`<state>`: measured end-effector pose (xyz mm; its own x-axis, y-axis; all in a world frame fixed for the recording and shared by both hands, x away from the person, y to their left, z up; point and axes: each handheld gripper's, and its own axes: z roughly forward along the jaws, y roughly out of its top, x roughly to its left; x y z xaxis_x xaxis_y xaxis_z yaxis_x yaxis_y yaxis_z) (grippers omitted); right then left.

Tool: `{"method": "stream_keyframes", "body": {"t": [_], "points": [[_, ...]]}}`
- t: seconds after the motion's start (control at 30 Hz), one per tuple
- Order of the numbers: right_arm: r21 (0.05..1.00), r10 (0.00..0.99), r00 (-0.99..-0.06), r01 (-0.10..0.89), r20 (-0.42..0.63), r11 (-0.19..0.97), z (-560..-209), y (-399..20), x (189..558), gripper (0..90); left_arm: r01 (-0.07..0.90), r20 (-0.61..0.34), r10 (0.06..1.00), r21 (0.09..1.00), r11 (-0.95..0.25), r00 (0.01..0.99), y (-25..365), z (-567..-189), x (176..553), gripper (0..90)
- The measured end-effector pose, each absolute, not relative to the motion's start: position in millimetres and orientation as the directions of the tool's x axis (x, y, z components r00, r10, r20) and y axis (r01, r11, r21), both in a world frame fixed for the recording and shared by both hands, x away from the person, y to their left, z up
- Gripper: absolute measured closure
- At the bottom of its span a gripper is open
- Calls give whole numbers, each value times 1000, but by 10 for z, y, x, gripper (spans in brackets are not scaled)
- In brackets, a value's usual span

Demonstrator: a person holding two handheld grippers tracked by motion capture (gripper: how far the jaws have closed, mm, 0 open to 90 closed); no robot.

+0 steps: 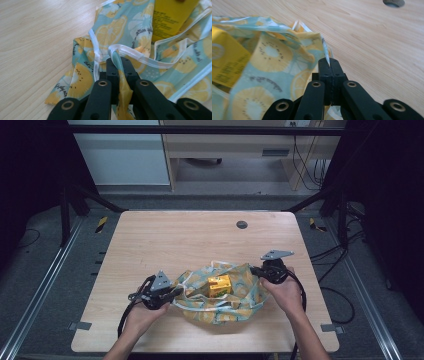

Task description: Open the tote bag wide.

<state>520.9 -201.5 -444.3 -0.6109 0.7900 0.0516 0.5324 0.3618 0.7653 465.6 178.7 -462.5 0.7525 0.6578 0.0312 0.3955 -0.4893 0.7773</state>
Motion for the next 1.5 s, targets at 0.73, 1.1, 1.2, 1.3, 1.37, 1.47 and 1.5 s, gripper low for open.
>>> {"method": "stream_keyframes", "body": {"t": [0.73,1.1,1.2,1.3,1.37,1.47,1.5], "points": [[713,836,-548,601,38,361,-4764,-2245,5282,900,412,65,657,731,-544,751,1786,-4800,4628,893],[700,839,-544,609,28,372,-4817,-2221,5347,900,401,91,641,711,-578,762,1769,-4790,4548,896],[697,839,-544,611,25,375,-4825,-2218,5357,900,401,94,638,705,-585,765,1766,-4792,4535,896],[695,839,-544,612,24,377,-4835,-2213,5368,900,403,87,638,708,-580,765,1762,-4791,4517,896],[692,840,-541,616,25,376,-4847,-2200,5387,900,401,92,632,700,-591,770,1760,-4789,4494,896],[688,839,-543,614,12,387,-4848,-2187,5404,900,400,90,629,700,-592,772,1759,-4791,4482,896],[689,839,-545,611,8,390,-4844,-2181,5415,900,398,93,627,698,-595,773,1762,-4788,4475,896]]}}
